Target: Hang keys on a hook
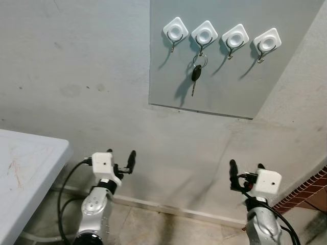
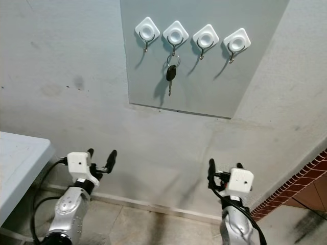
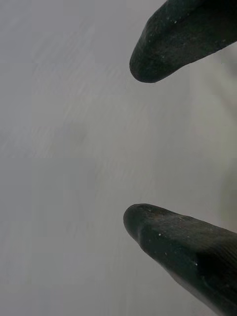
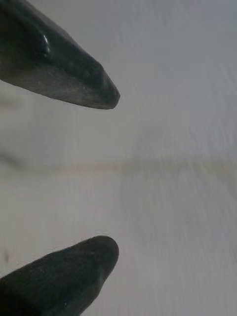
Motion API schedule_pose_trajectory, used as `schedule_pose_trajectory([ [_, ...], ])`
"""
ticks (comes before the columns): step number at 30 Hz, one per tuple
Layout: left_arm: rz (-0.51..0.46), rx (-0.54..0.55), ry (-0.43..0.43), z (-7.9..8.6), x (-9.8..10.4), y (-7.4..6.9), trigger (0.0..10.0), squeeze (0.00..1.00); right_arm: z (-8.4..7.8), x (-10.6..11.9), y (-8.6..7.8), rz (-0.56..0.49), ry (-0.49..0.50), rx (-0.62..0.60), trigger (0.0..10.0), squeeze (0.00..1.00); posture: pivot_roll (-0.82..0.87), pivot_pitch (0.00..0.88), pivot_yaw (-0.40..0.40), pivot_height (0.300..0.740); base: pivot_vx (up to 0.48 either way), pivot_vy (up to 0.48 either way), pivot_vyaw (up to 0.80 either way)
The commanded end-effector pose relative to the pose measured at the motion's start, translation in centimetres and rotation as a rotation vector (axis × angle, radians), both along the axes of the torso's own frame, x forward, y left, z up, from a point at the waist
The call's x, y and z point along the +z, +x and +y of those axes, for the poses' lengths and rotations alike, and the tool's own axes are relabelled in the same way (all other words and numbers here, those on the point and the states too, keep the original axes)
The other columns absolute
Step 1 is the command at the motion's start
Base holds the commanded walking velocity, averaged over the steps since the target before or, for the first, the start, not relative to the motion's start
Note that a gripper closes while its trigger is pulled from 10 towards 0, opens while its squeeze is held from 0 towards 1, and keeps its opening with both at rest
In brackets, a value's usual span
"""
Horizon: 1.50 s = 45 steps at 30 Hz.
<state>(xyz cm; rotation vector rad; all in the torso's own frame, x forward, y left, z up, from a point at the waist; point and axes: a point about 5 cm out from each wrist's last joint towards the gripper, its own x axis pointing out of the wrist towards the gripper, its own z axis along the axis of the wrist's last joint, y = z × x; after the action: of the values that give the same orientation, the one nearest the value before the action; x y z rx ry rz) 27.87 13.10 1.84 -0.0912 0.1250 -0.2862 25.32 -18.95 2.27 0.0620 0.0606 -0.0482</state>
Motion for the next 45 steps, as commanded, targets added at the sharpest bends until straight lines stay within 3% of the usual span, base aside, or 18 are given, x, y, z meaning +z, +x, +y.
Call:
schedule_pose_trajectory([
  [1,0.055,-0.026,0.022,-0.3,-1.0,-0.4,10.0,0.00,0.4,-1.3,-0.4,0.064,-0.001,0.031,10.0,0.00,-0.03,0.000,-0.031,0.740,0.000,0.000,0.00],
  [3,0.156,-0.015,0.051,-0.1,-2.5,-1.2,10.0,0.00,0.4,-3.0,-1.3,0.159,-0.019,0.051,10.0,0.00,-0.04,0.000,-0.029,0.740,0.000,0.000,0.00],
  [13,0.401,0.028,0.127,0.7,-5.8,-3.5,10.0,0.00,-1.0,-6.9,-4.0,0.435,-0.003,0.021,10.0,0.00,-0.04,0.000,-0.024,0.740,0.000,0.000,0.00],
  [19,0.557,0.059,0.174,1.7,-7.8,-5.6,10.0,0.00,-1.9,-9.7,-7.4,0.673,-0.008,-0.029,10.0,0.00,-0.05,0.000,-0.013,0.740,0.000,0.000,0.00],
  [28,0.647,0.040,0.241,2.0,-9.1,-7.6,10.0,0.00,-2.5,-11.7,-11.5,0.852,0.025,-0.082,10.0,0.00,-0.04,0.000,-0.010,0.740,0.000,0.000,0.00],
  [29,0.687,0.049,0.254,2.3,-9.7,-8.5,10.0,0.00,-2.5,-12.2,-12.8,0.903,0.030,-0.094,10.0,0.00,-0.04,0.000,-0.010,0.740,0.000,0.000,0.00],
  [32,0.712,0.065,0.253,2.6,-10.0,-9.1,10.0,0.00,-2.4,-12.6,-14.0,0.938,0.046,-0.112,10.0,0.00,-0.04,0.000,-0.010,0.740,0.000,0.000,0.00],
  [35,0.711,0.065,0.233,2.5,-10.0,-9.1,10.0,0.00,-2.3,-12.6,-14.2,0.941,0.054,-0.120,10.0,0.00,-0.05,0.000,-0.007,0.740,0.000,0.000,0.00],
  [45,0.720,0.046,0.230,2.0,-10.0,-9.1,10.0,0.00,-1.5,-12.5,-13.2,0.918,0.068,-0.106,10.0,0.00,-0.05,0.000,-0.019,0.740,0.000,0.000,0.00],
])
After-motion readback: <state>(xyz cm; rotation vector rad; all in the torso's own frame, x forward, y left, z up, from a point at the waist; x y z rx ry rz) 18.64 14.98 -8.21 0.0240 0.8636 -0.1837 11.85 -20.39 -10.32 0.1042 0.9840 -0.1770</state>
